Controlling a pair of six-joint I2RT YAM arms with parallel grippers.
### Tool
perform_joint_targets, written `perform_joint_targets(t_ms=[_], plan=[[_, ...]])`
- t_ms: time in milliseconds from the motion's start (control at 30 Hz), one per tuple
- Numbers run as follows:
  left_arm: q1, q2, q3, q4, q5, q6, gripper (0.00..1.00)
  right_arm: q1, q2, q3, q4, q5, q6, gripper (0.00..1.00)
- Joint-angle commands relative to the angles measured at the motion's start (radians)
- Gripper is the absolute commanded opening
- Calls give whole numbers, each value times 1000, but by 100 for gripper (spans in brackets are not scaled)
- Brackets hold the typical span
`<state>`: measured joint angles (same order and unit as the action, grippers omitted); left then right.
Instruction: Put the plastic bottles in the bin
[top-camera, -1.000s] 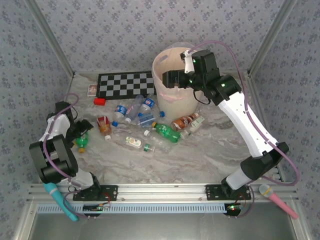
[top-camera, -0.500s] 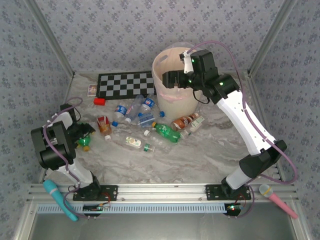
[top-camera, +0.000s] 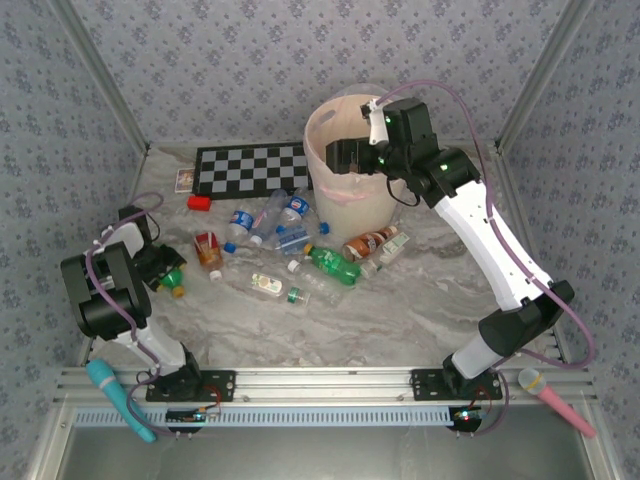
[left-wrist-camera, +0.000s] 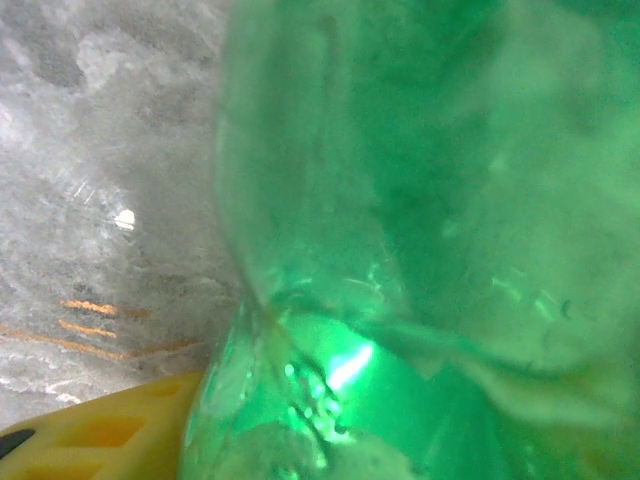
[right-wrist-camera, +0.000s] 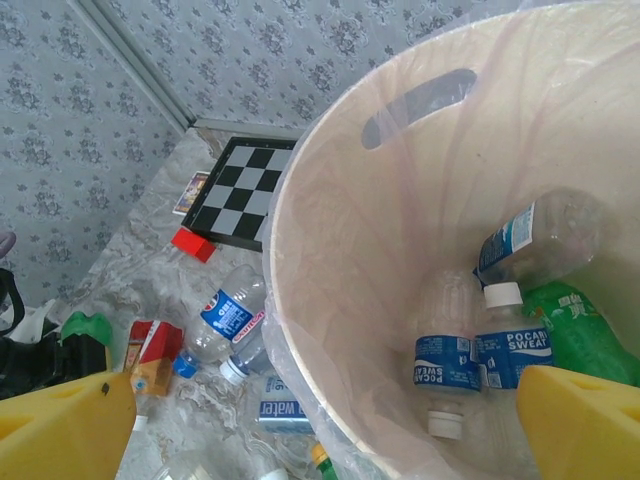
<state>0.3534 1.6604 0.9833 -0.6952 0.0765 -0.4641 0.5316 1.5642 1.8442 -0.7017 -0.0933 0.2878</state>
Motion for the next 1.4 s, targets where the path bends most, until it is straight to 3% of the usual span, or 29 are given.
perform_joint_targets(t_ms=[0,333,600,933,1367], plan=[[1,-81,6,-17,37,-11,53,0,-4,2,20,-4,11,99],[-49,-278,139,-124,120,-62,51,10,26,49,7,-11,15,100],[-236,-361,368,-77,160,-141,49,14,36,73,1,3,20,100],[-499,-296,636,10,126,-170,48,13,-21,33,0,34,23,100],[-785,-105,913,191,108,-48,48,11,-129,-41,-1,132,25,100]])
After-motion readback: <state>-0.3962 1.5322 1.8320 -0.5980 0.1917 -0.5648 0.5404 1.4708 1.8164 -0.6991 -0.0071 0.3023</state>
